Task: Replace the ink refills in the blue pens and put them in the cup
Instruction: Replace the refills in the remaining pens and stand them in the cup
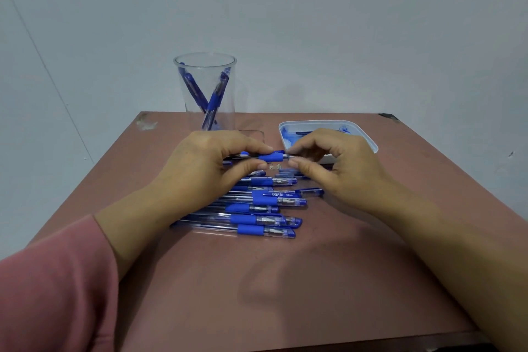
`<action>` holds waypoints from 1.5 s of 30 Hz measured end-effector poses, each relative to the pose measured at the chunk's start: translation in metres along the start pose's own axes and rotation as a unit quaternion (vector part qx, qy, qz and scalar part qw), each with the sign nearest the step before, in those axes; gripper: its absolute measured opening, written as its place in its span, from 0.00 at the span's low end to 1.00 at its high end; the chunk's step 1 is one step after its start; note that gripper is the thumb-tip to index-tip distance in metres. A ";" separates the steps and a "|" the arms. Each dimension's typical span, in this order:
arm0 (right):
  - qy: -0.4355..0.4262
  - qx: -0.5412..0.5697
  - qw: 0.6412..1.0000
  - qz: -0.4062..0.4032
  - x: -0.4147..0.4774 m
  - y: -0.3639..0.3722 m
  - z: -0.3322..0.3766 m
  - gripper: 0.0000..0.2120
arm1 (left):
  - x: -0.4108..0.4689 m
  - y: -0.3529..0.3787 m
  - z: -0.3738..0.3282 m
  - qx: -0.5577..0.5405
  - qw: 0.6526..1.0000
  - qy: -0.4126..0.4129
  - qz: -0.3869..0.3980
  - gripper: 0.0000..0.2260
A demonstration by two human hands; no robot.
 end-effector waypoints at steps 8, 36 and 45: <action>0.061 0.047 0.997 -0.008 -0.001 -0.002 -0.004 0.03 | 0.001 -0.002 -0.002 0.002 1.000 0.012 -0.004 0.13; 0.069 -0.205 0.961 0.175 -0.006 -0.004 -0.038 0.10 | 0.000 -0.003 0.013 0.055 0.997 -0.051 -0.002 0.13; 0.080 -0.215 0.946 0.230 -0.008 0.003 -0.037 0.10 | 0.000 0.000 0.006 0.035 0.998 -0.047 0.018 0.16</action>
Point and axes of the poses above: each hand's wrist, its own x-axis towards the middle knuckle, its own y-axis out of the palm, z = x × y, the point moved 6 cm from there along x, towards the middle knuckle, and after that the axes turned 9 degrees about -z, right-handed, at the moved point
